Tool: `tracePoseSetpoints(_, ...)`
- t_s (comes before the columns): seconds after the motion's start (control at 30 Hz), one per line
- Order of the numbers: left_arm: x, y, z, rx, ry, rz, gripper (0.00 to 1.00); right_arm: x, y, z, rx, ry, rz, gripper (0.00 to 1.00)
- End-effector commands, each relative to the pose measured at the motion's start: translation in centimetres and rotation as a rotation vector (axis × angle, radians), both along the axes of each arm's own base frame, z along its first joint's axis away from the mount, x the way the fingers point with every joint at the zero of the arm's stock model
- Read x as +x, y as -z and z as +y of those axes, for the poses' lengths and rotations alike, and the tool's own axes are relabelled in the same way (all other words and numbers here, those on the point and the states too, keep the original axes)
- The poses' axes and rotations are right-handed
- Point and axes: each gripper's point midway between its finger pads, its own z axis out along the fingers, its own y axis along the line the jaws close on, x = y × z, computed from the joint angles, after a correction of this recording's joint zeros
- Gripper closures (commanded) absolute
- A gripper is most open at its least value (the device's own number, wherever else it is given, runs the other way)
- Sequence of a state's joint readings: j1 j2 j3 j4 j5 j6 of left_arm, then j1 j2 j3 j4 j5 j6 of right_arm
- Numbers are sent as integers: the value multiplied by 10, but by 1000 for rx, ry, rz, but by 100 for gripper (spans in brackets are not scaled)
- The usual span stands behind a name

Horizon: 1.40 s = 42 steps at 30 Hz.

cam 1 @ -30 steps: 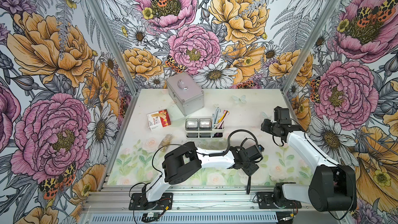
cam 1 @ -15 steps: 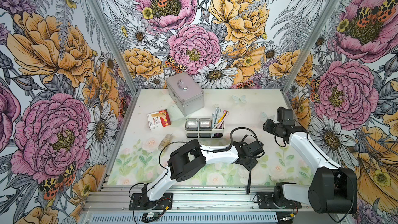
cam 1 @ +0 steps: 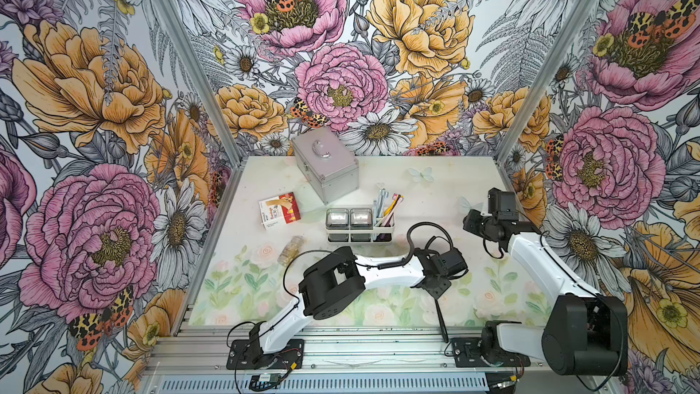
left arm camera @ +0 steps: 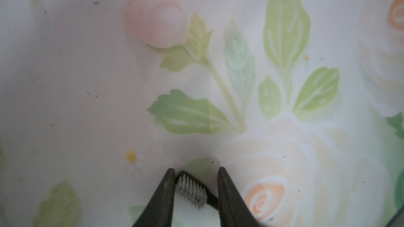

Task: Place the toothbrush into the toothbrush holder
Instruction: Pick up the toothbrush from the center of the board.

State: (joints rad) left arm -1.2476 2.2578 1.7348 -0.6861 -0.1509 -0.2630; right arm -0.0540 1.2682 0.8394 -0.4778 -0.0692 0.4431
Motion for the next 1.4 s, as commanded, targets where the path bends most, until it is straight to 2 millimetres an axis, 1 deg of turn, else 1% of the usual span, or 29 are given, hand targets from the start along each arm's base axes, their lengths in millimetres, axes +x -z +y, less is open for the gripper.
tracePoseSetpoints(0.0, -10, 52, 49, 220, -32, 65, 73, 2, -8, -1, -2, -12, -39, 54)
tracePoseSetpoints(0.13, -7, 50, 51, 223, -44, 49, 77, 2, -8, 0, 0, -13, -40, 55)
tracePoseSetpoints(0.37, -3, 53, 55, 232, -50, 51, 85, 1, -9, -1, -4, -12, -43, 55)
tracePoseSetpoints(0.4, -2, 54, 56, 235, -52, 50, 87, 1, -8, -2, -5, -10, -42, 55)
tracePoseSetpoints(0.63, 11, 53, 59, 242, -48, 32, 99, 1, -7, -2, -9, -6, -40, 55)
tracePoseSetpoints(0.67, 18, 52, 62, 253, -53, 1, 100, 1, -7, -3, -8, -5, -40, 55)
tracePoseSetpoints(0.73, 25, 52, 65, 260, -54, -4, 100, 1, -8, -2, -10, -7, -42, 55)
tracePoseSetpoints(0.83, 34, 46, 66, 260, -40, -27, 100, 1, -8, -3, -13, -3, -44, 56)
tracePoseSetpoints(0.93, 45, 32, 65, 244, -35, -55, 100, 1, -8, -3, -13, -6, -47, 56)
tracePoseSetpoints(1.03, 56, 11, 63, 220, -25, -94, 100, 1, -8, -1, -9, -14, -52, 56)
tracePoseSetpoints(1.27, 84, -50, 60, 128, -8, -175, 100, 1, -14, 5, 11, -48, -85, 55)
tracePoseSetpoints(1.37, 97, -74, 61, 91, -10, -205, 100, 1, -12, 12, 39, -74, -85, 55)
